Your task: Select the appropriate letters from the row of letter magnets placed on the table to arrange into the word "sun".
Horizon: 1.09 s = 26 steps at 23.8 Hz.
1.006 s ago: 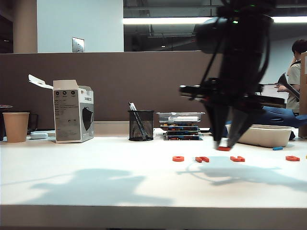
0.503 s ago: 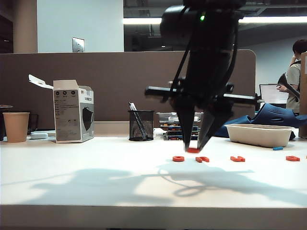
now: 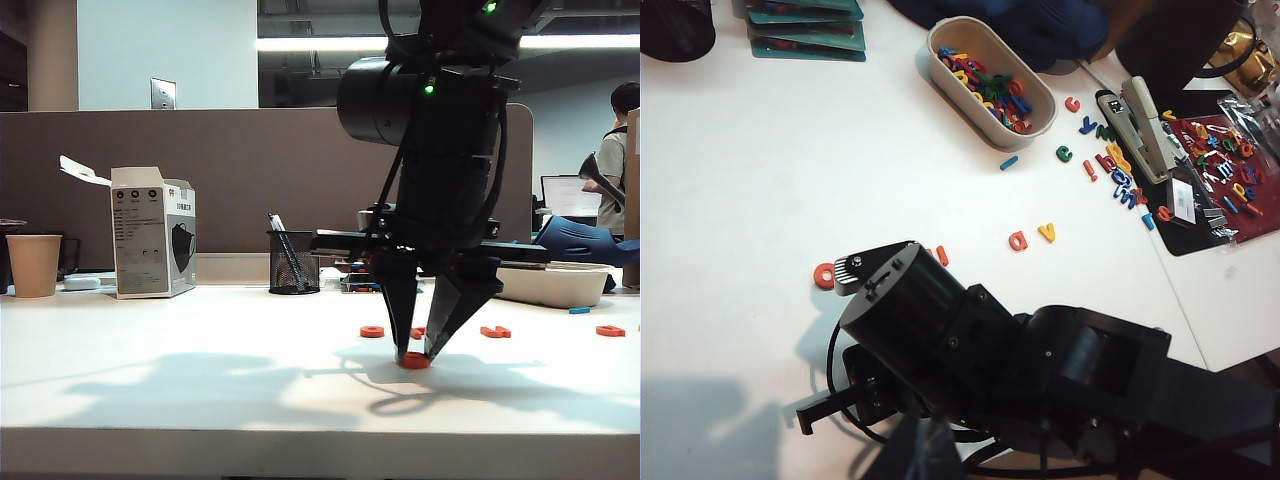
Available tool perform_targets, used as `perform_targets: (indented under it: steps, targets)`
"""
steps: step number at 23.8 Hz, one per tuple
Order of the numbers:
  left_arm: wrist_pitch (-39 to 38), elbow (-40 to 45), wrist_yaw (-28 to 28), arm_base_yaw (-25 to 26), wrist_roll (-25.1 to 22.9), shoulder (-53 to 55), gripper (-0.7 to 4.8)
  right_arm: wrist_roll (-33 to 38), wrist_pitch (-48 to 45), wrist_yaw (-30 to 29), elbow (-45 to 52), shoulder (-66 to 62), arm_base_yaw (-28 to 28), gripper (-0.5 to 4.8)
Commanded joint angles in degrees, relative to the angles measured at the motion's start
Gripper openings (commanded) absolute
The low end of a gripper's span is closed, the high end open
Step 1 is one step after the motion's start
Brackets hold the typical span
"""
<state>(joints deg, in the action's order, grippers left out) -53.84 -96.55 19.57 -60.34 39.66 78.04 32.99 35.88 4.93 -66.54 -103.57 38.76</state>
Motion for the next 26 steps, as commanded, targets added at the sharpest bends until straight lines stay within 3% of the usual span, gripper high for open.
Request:
perform_targets:
  steps: [1, 8, 12, 19, 22, 26]
  targets:
    - [0.35, -0.24, 0.13, -0.11, -0.22, -0.13, -0.05, 0.17, 1.49, -0.57, 0.66, -0.79, 0.09, 0.85]
    - [0.35, -0.24, 0.11, -0.11, -0.22, -0.13, -0.05, 0.22, 1.75, -0.57, 0.66, -0.79, 0.04, 0.88]
    - [0.35, -0.24, 0.13, -0.11, -0.24, -0.13, -0.05, 0.22, 1.77, -0.55, 0.63, -0.79, -0.02, 1.73]
    - [0.35, -0.24, 0.11, -0.11, -0.24, -0.13, -0.05, -0.20, 1.77, -0.55, 0.09, -0.63, -0.02, 1.84]
    - [0.35, -0.24, 0.11, -0.09, -0.24, -0.13, -0.05, -0.22, 1.86, -0.52, -0.81, -0.63, -0.11, 2.82]
    - [0.35, -0.24, 0.13, -0.11, -0.22, -0.13, -0.05, -1.14, 2.03, -0.55, -2.34, -0.63, -0.44, 2.90]
